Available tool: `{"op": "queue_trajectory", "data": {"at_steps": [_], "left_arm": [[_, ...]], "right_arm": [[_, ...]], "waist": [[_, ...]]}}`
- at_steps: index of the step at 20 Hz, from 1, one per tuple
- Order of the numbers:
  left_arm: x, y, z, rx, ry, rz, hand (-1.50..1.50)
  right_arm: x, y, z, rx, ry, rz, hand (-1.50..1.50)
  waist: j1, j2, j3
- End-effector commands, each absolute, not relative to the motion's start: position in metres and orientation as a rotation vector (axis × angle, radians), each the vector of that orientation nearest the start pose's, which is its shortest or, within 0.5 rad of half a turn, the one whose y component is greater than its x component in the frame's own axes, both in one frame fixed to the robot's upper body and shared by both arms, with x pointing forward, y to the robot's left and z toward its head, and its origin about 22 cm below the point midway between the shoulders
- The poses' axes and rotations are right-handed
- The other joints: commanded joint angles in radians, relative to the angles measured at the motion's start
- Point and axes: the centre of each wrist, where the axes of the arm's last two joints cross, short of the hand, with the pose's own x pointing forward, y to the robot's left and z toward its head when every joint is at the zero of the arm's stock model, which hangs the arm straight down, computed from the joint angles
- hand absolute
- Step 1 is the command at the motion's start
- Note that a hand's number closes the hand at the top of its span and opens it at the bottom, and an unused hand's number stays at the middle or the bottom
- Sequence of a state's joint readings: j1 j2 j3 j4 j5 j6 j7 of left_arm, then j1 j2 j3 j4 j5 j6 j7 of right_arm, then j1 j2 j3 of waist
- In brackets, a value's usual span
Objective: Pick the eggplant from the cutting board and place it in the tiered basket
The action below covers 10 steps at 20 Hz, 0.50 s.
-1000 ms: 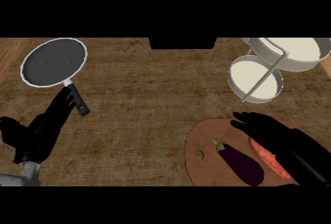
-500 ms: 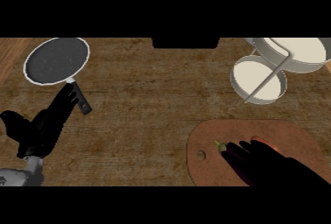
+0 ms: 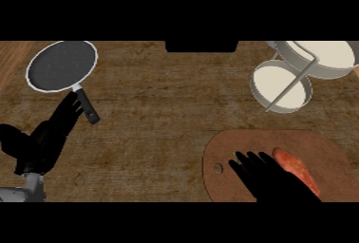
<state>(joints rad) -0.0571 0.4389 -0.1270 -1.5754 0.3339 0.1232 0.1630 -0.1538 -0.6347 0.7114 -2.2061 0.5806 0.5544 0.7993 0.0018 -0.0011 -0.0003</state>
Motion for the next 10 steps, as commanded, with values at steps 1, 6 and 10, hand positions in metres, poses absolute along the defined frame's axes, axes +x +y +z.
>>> {"op": "queue_trajectory", "data": {"at_steps": [1,6,10], "left_arm": [[0.252,0.295,0.041,0.067,-1.423,-0.091,0.00],[0.265,0.290,0.037,0.083,-1.412,-0.069,0.00],[0.256,0.283,0.039,0.104,-1.429,-0.095,0.00]], "right_arm": [[0.173,-0.178,0.099,-0.706,-1.007,1.650,-1.50],[0.185,-0.177,0.092,-0.733,-1.023,1.661,-1.50],[0.206,-0.188,0.070,-0.791,-1.077,1.625,-1.50]], "waist": [[-0.001,0.001,0.001],[-0.003,0.001,0.000],[0.000,0.001,0.001]]}}
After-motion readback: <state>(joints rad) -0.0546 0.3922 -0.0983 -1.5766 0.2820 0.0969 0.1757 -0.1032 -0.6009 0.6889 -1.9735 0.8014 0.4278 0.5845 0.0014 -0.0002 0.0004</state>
